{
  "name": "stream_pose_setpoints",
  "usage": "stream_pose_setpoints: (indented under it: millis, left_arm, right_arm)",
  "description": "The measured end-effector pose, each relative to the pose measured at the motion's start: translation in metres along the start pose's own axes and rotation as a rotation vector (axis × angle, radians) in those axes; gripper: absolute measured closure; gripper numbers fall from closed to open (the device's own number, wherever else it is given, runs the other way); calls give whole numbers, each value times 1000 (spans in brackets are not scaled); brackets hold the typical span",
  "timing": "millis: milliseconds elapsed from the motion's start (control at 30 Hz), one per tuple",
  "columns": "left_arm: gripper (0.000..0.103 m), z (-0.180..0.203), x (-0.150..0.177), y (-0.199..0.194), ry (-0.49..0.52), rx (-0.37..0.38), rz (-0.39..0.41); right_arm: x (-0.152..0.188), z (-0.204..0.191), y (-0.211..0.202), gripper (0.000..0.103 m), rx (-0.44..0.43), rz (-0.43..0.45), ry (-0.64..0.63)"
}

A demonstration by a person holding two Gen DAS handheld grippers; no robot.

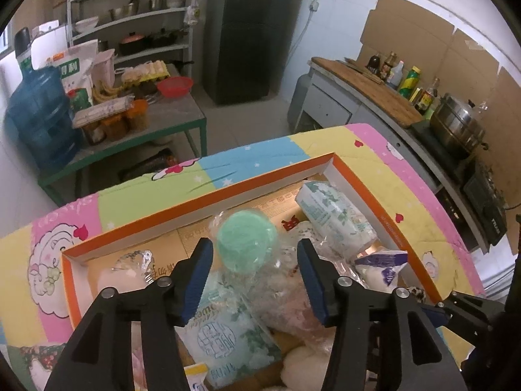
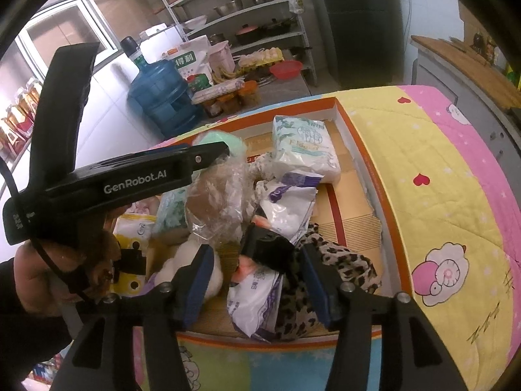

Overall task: Organize soft objects
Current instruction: 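Lower the green ball and white packet into the box and open both tools, then lift both open tools up and away from the box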

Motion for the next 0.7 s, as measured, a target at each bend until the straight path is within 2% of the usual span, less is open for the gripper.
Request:
stream_pose_setpoints:
  millis: [233,467,700]
  left_arm:
    - [32,7,0,-24,15,6,47]
    - [31,9,5,-54,0,15,91]
    - [31,4,21,-107,-14,18,165]
  right_arm:
    - [3,-3,-8,48,4,11,0]
    - [8,-12,-25,48,14,42,-18]
    - [16,-35,-50,48,38,94,-26]
Point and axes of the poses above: each gripper's, at about its wrist camera, not at the fingertips, and y roughly the way its jaws point, z to its right, x to its underside, the point moved 7 cm from there along y, roughly the way its jaws point
